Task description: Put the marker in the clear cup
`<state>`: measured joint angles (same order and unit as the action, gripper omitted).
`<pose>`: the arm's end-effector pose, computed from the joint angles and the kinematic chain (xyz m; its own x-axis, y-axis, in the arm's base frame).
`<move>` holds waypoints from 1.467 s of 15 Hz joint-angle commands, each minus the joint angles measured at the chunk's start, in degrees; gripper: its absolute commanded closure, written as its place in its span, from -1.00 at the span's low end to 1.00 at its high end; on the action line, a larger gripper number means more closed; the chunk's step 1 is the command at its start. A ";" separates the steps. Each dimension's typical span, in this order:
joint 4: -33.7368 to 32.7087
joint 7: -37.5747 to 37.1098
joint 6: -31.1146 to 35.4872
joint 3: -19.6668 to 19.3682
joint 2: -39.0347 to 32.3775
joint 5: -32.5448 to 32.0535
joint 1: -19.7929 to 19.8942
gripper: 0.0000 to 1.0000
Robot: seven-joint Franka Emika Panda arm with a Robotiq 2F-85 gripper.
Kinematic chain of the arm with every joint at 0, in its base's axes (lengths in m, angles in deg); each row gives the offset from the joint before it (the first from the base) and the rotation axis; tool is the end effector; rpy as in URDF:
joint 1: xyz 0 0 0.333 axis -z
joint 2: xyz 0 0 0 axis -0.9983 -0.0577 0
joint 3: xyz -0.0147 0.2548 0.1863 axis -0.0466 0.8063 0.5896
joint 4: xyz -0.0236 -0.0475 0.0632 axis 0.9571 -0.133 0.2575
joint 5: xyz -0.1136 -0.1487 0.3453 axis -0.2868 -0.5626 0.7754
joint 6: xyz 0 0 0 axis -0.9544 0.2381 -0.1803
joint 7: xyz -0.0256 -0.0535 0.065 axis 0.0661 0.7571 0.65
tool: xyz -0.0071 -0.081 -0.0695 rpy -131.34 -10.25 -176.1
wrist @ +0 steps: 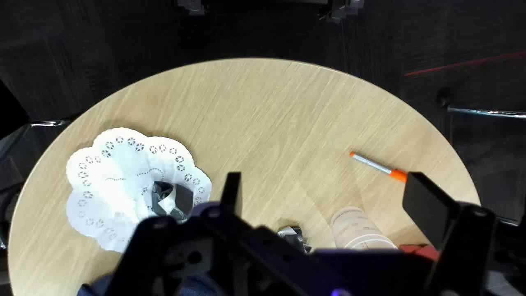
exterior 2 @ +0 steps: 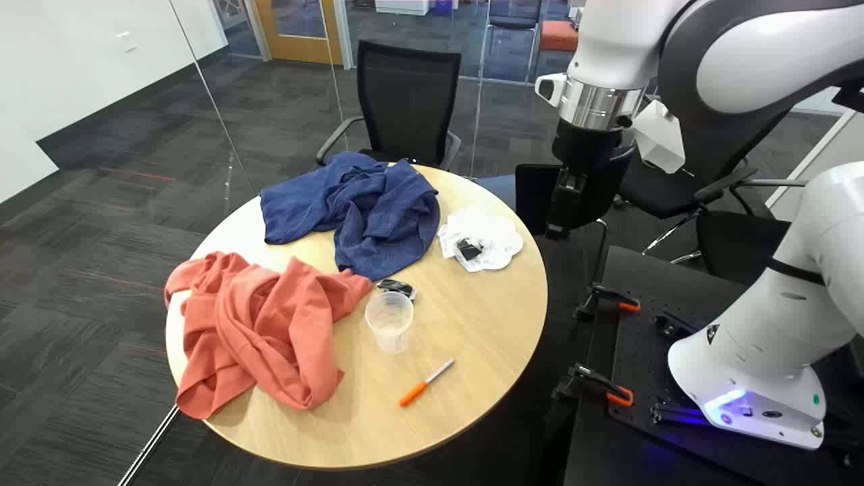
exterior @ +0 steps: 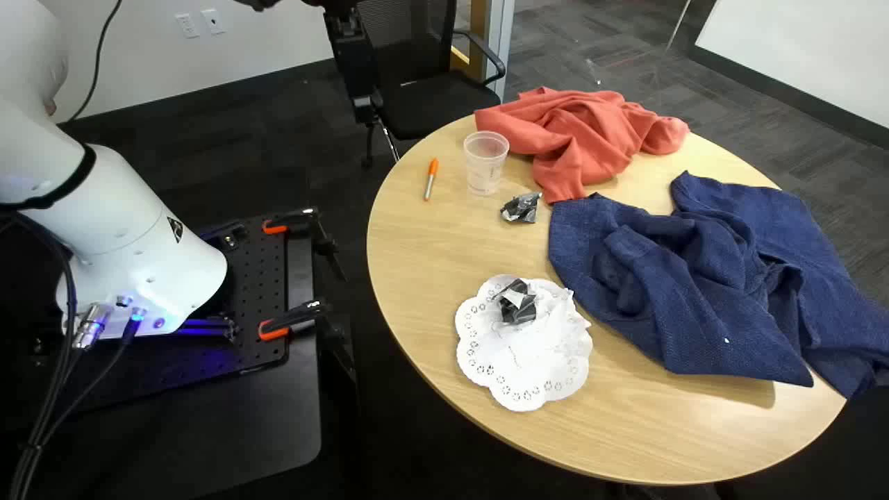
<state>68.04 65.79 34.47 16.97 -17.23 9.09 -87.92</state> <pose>0.3397 -0.0003 0.4065 0.9992 0.0371 0.0130 0.0376 -0.9985 -0.0404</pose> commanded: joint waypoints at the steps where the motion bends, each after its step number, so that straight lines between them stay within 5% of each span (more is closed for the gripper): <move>1: -0.08 0.07 -0.14 0.17 0.01 0.11 0.16 -1.00; 10: -0.19 1.54 2.30 1.99 -1.60 -1.29 -1.44 -1.00; 22: -0.65 9.17 16.10 8.56 -12.59 -5.40 -11.22 -1.00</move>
<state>68.10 71.67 46.72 25.21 -26.06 4.18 -97.02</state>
